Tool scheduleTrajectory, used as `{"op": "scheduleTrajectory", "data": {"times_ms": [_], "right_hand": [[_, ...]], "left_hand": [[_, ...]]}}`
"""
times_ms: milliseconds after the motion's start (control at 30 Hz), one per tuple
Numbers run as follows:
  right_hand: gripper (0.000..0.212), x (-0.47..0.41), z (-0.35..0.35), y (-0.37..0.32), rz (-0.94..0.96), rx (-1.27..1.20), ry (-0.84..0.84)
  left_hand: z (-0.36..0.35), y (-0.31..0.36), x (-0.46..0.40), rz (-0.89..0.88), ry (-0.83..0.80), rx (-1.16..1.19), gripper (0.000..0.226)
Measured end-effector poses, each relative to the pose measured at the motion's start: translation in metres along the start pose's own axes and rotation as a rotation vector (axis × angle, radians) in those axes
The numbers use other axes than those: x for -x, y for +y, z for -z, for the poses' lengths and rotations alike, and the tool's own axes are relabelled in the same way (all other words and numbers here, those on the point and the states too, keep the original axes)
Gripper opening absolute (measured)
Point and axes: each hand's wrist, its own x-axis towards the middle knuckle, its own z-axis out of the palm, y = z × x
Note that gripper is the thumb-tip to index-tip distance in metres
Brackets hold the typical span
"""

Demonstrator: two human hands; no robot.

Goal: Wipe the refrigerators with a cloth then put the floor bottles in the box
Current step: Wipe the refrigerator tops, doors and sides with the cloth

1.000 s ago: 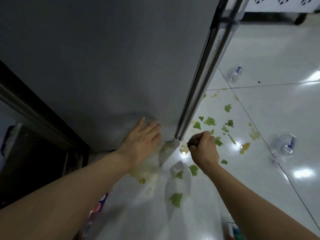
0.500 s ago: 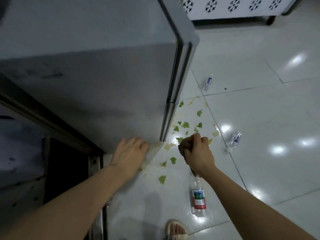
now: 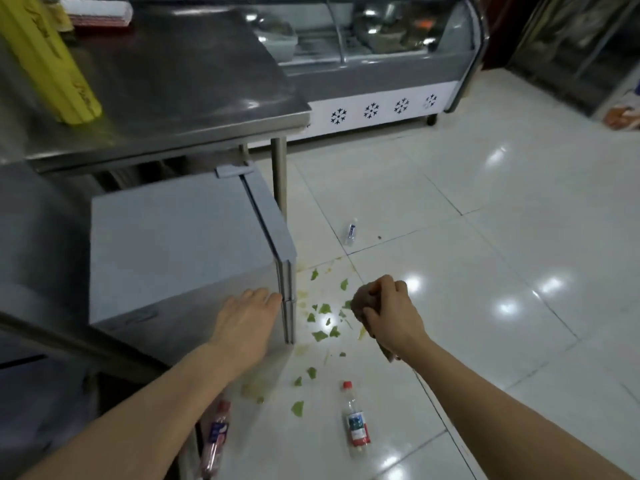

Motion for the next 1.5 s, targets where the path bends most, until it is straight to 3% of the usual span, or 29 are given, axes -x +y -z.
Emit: {"op": "scheduleTrajectory", "data": {"times_ms": [200, 367, 567, 800, 1033, 1500], "right_hand": [[0.029, -0.021, 0.084, 0.010, 0.102, 0.014, -0.025], [0.031, -0.047, 0.143, 0.025, 0.208, 0.025, -0.069], [0.030, -0.081, 0.181, 0.028, 0.267, 0.073, -0.085], [0.031, -0.115, 0.187, -0.015, 0.353, 0.076, -0.105], [0.026, -0.172, 0.186, -0.061, 0.423, -0.002, -0.038], [0.028, -0.396, 0.134, -0.196, 0.750, -0.116, -0.032]], "left_hand": [[0.067, 0.034, -0.018, 0.090, 0.037, 0.080, 0.058], [0.109, 0.065, -0.031, 0.252, 0.059, 0.119, 0.039], [0.127, 0.098, -0.039, 0.304, 0.092, 0.204, 0.059], [0.150, 0.058, -0.056, 0.327, 0.122, 0.138, 0.042], [0.170, 0.016, -0.100, 0.387, 0.155, 0.152, 0.044], [0.189, -0.032, -0.237, 0.629, 0.182, 0.212, 0.053]]}}
